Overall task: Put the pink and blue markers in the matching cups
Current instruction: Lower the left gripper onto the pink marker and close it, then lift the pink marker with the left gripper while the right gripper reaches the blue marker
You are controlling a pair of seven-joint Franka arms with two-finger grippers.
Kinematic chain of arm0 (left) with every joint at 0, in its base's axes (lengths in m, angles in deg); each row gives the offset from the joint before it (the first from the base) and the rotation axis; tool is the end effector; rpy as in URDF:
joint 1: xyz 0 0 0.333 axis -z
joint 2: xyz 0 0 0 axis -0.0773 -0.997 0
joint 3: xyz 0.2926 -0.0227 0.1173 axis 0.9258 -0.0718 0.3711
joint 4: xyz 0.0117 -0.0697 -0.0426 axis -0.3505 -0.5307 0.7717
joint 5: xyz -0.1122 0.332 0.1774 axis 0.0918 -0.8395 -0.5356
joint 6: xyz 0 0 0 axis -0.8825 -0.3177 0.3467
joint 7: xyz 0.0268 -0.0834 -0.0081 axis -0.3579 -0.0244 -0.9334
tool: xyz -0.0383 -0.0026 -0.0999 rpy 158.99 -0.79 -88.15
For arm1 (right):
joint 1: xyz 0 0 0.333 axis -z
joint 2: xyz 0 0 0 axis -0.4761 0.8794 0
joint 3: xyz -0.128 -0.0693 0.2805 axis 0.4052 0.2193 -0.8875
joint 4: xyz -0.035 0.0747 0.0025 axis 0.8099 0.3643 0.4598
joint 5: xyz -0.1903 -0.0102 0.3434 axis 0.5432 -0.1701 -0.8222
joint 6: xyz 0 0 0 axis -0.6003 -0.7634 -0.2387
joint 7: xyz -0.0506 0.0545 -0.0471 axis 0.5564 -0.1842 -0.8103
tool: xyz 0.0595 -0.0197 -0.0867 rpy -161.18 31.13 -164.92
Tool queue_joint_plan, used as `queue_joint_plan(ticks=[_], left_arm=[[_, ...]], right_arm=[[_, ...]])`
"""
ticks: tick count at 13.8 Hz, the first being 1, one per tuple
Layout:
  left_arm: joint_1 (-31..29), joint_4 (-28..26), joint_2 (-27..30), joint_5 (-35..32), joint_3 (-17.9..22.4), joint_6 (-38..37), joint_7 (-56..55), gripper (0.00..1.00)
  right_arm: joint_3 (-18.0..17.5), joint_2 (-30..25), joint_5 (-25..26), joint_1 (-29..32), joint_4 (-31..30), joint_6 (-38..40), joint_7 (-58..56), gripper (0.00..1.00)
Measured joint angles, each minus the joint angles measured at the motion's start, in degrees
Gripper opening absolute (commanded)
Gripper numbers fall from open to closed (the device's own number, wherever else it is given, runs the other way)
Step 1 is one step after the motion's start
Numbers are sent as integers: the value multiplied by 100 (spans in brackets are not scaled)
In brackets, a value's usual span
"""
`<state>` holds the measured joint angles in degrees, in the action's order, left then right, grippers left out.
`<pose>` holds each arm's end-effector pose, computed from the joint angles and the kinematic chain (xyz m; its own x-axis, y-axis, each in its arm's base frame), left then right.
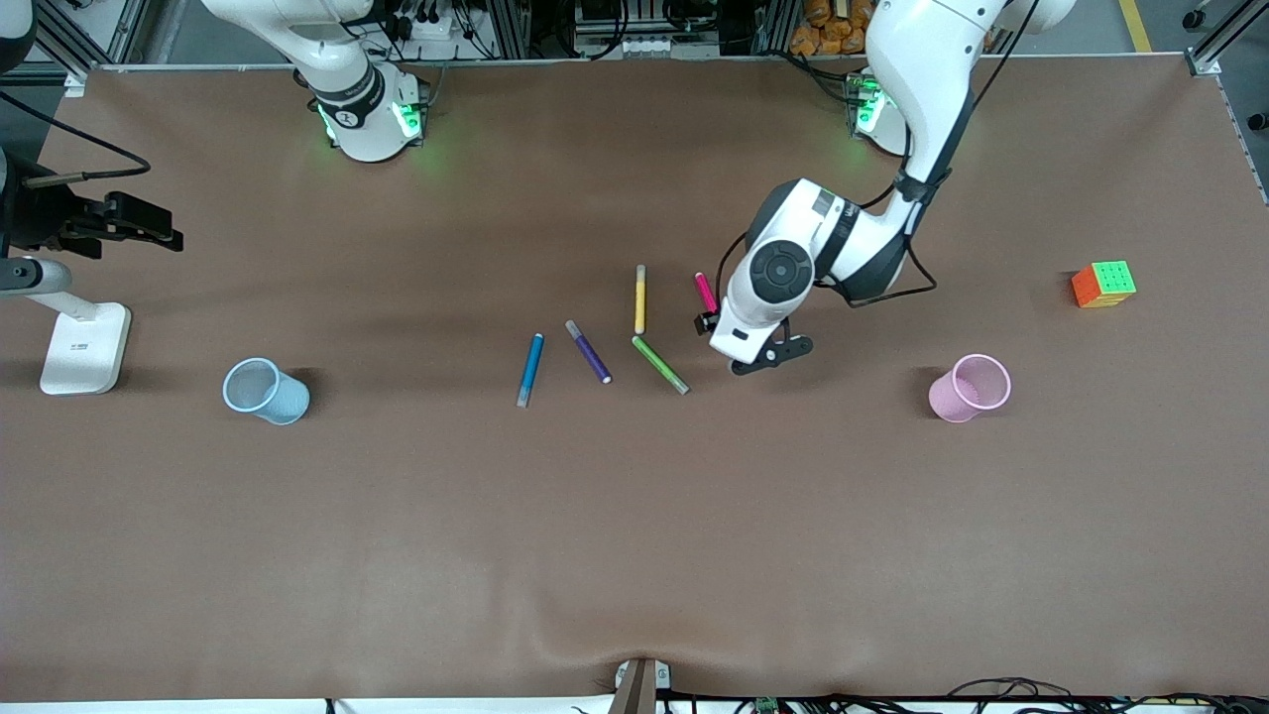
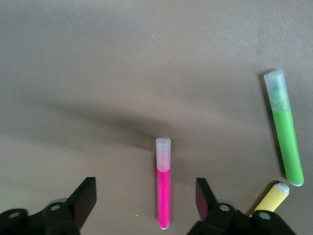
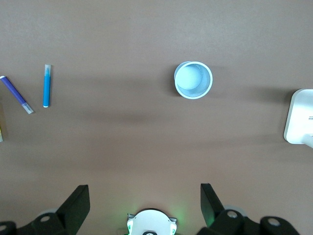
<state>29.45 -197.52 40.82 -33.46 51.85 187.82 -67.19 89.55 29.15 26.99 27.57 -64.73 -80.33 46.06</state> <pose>0.4718 -0.3762 0.2250 0.9248 0.3054 -0.2270 0.2982 -0.9522 -0.0663 0.5414 -0.0181 0.6026 0.9781 0.0710 -0.1954 0.0612 -0.9966 -0.0557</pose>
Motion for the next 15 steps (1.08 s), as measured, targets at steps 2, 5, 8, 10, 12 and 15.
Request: queue_joint_plan(ticks=[2, 5, 8, 10, 12, 15], left_arm=[[111, -45, -63, 0, 0, 148, -102, 71], [139, -55, -184, 0, 11, 280, -121, 68], [141, -58, -331, 0, 19, 551, -121, 60], [147, -57, -379, 0, 16, 602, -121, 47], [147, -57, -388, 0, 17, 611, -121, 43], [148, -57, -415, 0, 17, 618, -121, 43]], right_arm=[[0, 2, 0, -7, -14, -7, 0, 100], [-1, 10, 0, -15, -27, -14, 0, 100], [-6, 12, 0, -80, -27, -74, 2, 100], [-10, 16, 0, -153, -27, -149, 3, 100], [-14, 30, 0, -219, -28, -215, 6, 100], [-17, 84, 0, -255, -31, -251, 6, 100]])
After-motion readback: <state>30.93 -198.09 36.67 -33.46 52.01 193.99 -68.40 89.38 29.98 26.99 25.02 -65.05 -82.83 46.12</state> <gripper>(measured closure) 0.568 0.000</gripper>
